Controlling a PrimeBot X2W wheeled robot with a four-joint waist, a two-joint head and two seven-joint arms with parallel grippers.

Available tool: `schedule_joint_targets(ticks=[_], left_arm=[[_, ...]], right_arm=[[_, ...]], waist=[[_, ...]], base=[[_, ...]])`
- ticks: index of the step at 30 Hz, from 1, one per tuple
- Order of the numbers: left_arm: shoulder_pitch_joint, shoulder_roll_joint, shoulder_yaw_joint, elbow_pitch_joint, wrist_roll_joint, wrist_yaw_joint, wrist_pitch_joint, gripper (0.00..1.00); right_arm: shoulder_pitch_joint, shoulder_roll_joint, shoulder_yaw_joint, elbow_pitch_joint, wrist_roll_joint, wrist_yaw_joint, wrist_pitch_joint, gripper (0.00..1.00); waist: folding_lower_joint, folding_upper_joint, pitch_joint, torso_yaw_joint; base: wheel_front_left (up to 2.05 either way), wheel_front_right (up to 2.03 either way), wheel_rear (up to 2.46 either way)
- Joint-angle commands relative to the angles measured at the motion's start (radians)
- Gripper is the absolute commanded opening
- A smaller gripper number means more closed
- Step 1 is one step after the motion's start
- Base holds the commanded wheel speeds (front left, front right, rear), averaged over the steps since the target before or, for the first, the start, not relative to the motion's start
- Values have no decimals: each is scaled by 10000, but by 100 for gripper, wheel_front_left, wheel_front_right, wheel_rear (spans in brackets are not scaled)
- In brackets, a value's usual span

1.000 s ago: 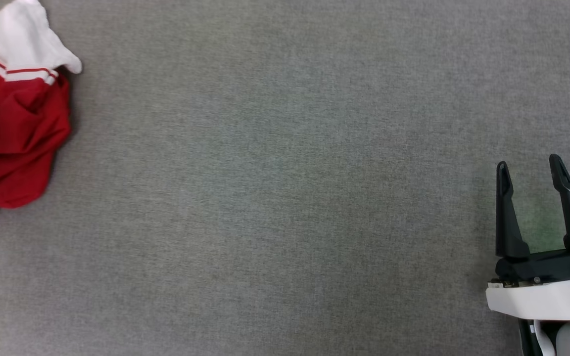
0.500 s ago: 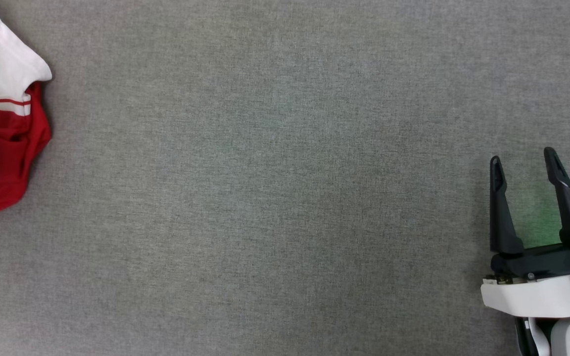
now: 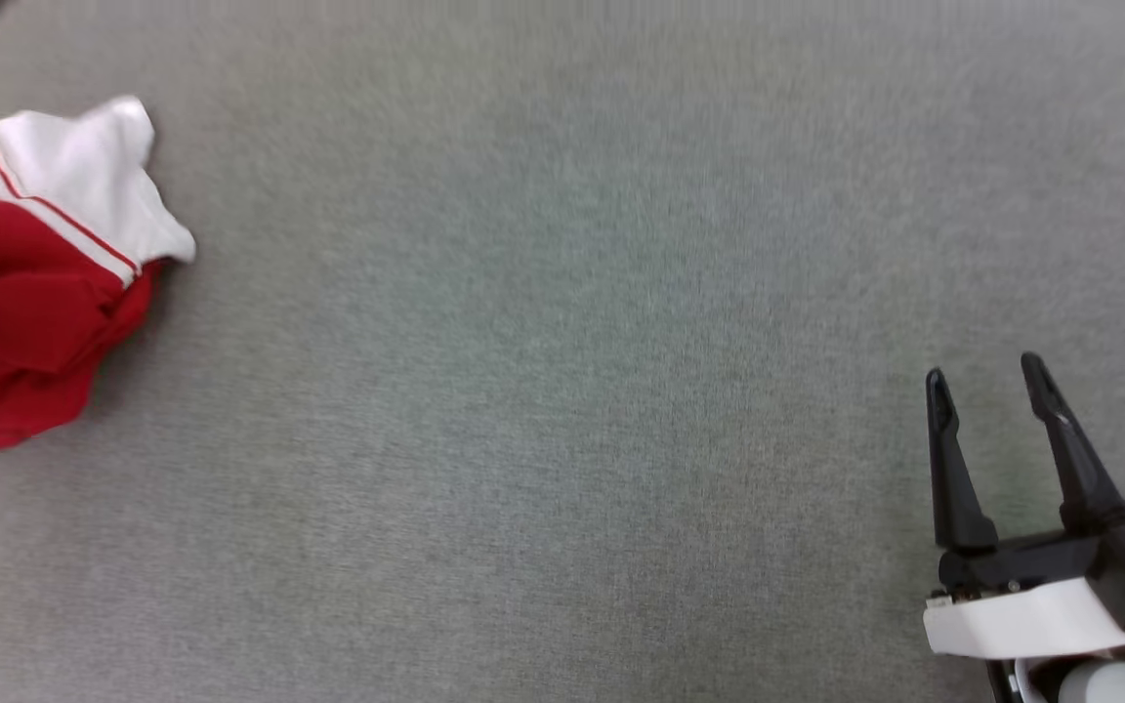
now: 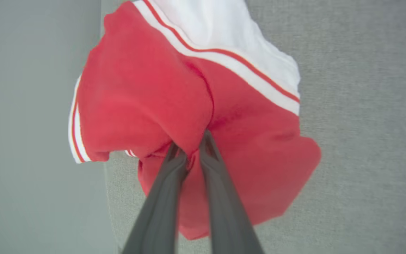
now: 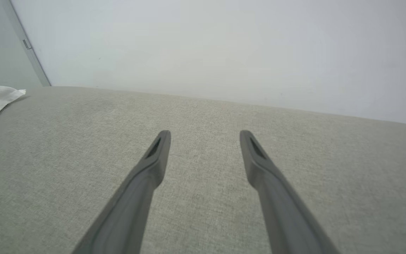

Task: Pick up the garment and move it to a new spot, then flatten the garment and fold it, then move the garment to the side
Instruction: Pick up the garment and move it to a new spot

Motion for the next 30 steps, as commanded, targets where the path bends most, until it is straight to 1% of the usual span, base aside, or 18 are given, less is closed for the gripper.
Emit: schedule_joint_targets(ticks=[1,4,7,9,13,17,22,24,30], left_arm=[[-221,132,-193,-239,-73,10,23,0],[-584,239,-853,-970,-50,10,66,0],[-949,172,-1479,-1727,-94,10,151,0],[-1195,173,-1876,-2213,-106,10,223,0],[-1744,-90,-2665,-2973,-200,10,284,0],[-2315,-615,-3414,-3422,-294,10,175,0],[-2839,-1328,-4316,-3783,-545,10,-21,0],[-3027,-1616,-4720,-3925,-493,10,-185,0],[-2965,-2770,-5759,-3890,-866,11,-820,0]], right_arm=[[180,10,2,34,90,-7,-21,100],[413,13,-17,152,273,-7,-21,100],[665,11,51,282,403,-5,-21,100],[815,11,105,349,484,-7,-21,100],[1071,10,175,428,634,-7,-22,100],[1260,8,225,501,735,-7,-21,100],[1434,11,248,572,783,-7,-21,100],[1503,11,198,565,790,-7,-21,100],[1278,13,240,558,808,-7,-21,100]], waist=[[-1,0,-766,111],[-1,0,-1347,165],[-1,0,-1877,116],[-1,0,-2223,6],[-1,0,-2777,-361],[-1,0,-3169,-879],[-1,0,-3399,-1659],[-1,0,-3402,-1933],[-1,0,-3064,-2757]], base=[[0,0,0],[0,0,0],[0,0,0],[0,0,0],[0,0,0],[0,0,0],[0,0,0],[0,0,0],[0,0,0]])
